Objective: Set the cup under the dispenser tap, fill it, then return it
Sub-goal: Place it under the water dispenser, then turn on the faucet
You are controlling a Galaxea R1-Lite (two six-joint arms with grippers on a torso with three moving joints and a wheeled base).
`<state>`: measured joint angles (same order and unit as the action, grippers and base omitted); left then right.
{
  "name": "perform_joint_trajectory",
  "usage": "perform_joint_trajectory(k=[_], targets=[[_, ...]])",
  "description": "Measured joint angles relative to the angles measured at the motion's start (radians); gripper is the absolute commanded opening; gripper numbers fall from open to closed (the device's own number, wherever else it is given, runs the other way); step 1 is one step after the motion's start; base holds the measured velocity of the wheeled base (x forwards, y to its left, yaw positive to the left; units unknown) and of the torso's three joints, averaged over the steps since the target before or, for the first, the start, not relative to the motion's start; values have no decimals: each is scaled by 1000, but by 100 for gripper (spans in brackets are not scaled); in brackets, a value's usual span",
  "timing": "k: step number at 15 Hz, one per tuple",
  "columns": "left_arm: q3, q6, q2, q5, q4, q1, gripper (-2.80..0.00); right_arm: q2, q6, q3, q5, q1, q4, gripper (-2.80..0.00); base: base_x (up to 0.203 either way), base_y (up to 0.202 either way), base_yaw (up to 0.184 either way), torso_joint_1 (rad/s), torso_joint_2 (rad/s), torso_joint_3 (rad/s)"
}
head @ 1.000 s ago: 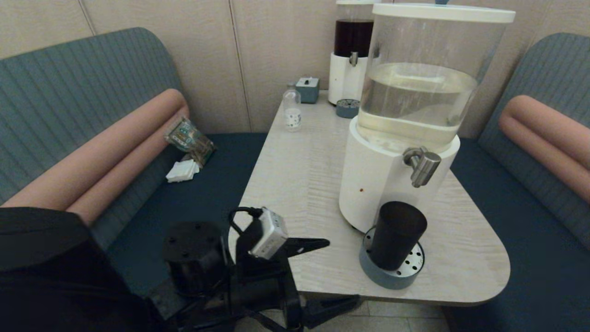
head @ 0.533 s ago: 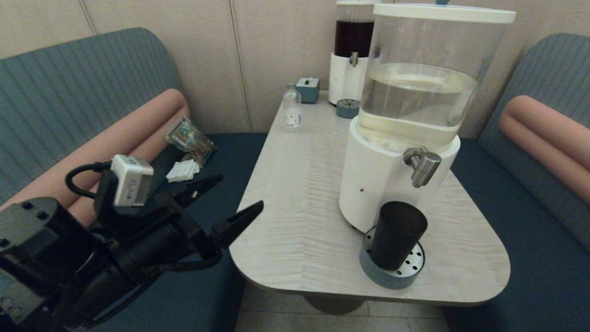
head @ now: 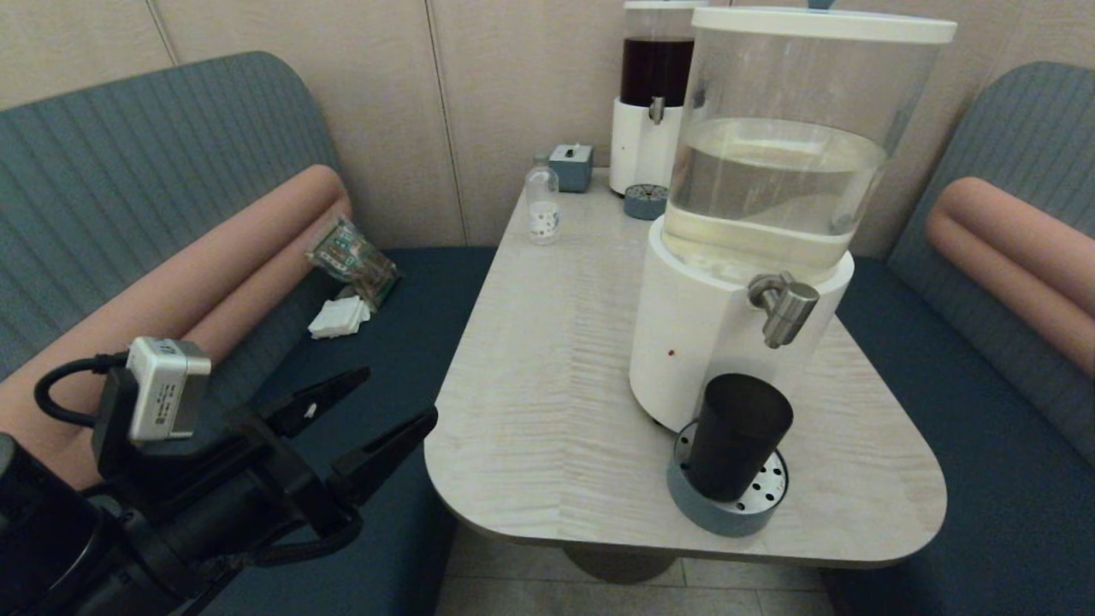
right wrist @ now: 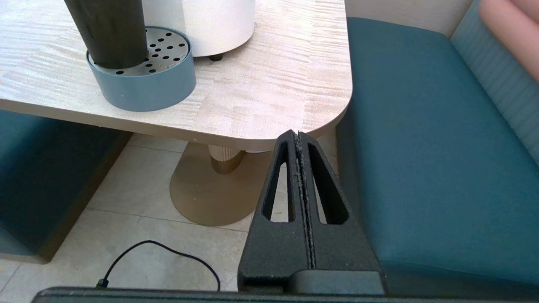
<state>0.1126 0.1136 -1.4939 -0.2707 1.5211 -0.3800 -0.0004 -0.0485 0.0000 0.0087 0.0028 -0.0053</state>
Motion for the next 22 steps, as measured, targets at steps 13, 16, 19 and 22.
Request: perform_joint_trajectory(k=[13,16,19,22], targets=[[192,-18,-272,-330,0,-126,-280,0,0,0,0,0,0,-280,0,0,0,0,0,0],[361,-20,-422,-395,1,-231,-280,0,0,0,0,0,0,-280,0,0,0,0,0,0],[479,-21,-549,-404,1,-302,-280,0,0,0,0,0,0,-280,0,0,0,0,0,0],[523,-22,-627,-405,0,-327,-280,0,0,0,0,0,0,-280,0,0,0,0,0,0]])
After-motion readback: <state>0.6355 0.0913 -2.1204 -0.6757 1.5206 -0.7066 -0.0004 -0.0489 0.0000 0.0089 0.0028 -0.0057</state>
